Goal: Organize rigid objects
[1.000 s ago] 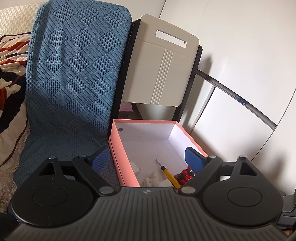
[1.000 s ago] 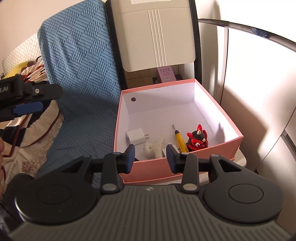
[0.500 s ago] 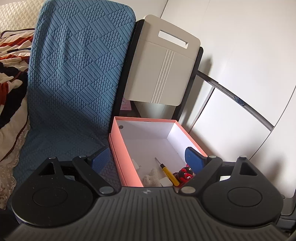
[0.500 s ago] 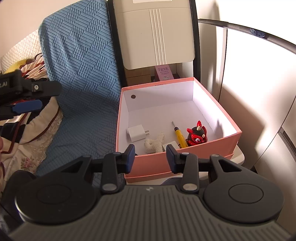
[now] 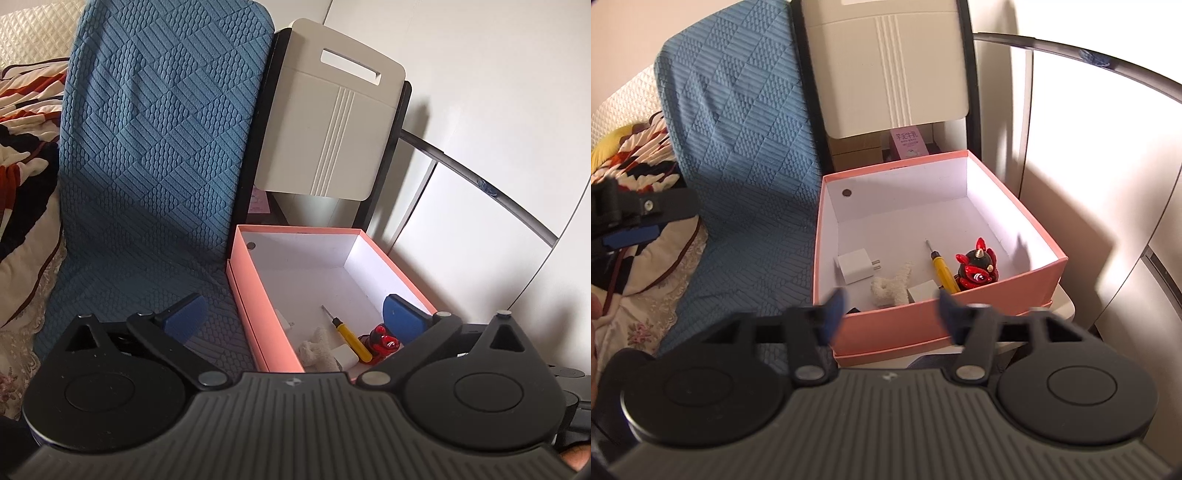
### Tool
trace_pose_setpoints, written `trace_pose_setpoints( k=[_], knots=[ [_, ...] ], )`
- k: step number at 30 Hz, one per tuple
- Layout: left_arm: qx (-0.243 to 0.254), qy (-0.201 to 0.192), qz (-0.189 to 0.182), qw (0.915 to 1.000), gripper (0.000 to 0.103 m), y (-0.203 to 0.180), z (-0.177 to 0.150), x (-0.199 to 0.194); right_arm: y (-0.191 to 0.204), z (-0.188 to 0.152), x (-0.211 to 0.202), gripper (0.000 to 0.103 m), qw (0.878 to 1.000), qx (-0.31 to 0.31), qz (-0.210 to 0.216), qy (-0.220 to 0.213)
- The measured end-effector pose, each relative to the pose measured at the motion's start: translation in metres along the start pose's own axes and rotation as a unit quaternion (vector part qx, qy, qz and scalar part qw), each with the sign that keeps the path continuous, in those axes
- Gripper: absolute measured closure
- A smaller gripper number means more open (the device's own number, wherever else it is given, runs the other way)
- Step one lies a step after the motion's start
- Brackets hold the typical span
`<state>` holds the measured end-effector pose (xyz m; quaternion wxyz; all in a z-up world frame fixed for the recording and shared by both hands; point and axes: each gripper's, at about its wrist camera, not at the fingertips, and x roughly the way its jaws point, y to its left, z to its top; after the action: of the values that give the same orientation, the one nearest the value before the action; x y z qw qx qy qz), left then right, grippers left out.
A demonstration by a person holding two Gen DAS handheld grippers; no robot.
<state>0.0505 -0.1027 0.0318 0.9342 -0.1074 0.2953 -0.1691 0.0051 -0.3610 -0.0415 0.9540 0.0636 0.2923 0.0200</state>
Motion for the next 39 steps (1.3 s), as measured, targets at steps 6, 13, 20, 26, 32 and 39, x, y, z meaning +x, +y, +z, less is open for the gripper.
trace_pose_setpoints(
  k=[6, 13, 20, 26, 32, 39],
  knots=[
    [0.01, 0.001, 0.011, 0.9999, 0.0, -0.004, -0.001, 0.004, -0.005, 0.001, -0.001, 0.009, 1.0, 0.0, -0.013, -0.003],
    [0.021, 0.004, 0.012, 0.9997, 0.0, -0.008, -0.002, 0.006, -0.005, 0.0, -0.002, 0.009, 1.0, -0.01, -0.012, -0.003],
    [0.027, 0.005, 0.019, 0.9994, 0.0, -0.008, -0.002, 0.006, -0.002, 0.002, -0.006, 0.009, 1.0, -0.022, -0.012, -0.01],
    [0.033, 0.008, 0.023, 0.9992, 0.0, -0.009, -0.004, 0.006, -0.001, 0.003, -0.01, 0.009, 1.0, -0.024, -0.01, -0.017],
    [0.04, 0.014, 0.028, 0.9987, 0.0, -0.01, -0.005, 0.008, 0.0, 0.003, -0.011, 0.009, 1.0, -0.025, -0.008, -0.017],
    [0.038, 0.015, 0.036, 0.9985, 0.0, -0.008, -0.006, 0.008, 0.002, 0.002, -0.011, 0.009, 0.999, -0.031, -0.012, -0.016]
  ],
)
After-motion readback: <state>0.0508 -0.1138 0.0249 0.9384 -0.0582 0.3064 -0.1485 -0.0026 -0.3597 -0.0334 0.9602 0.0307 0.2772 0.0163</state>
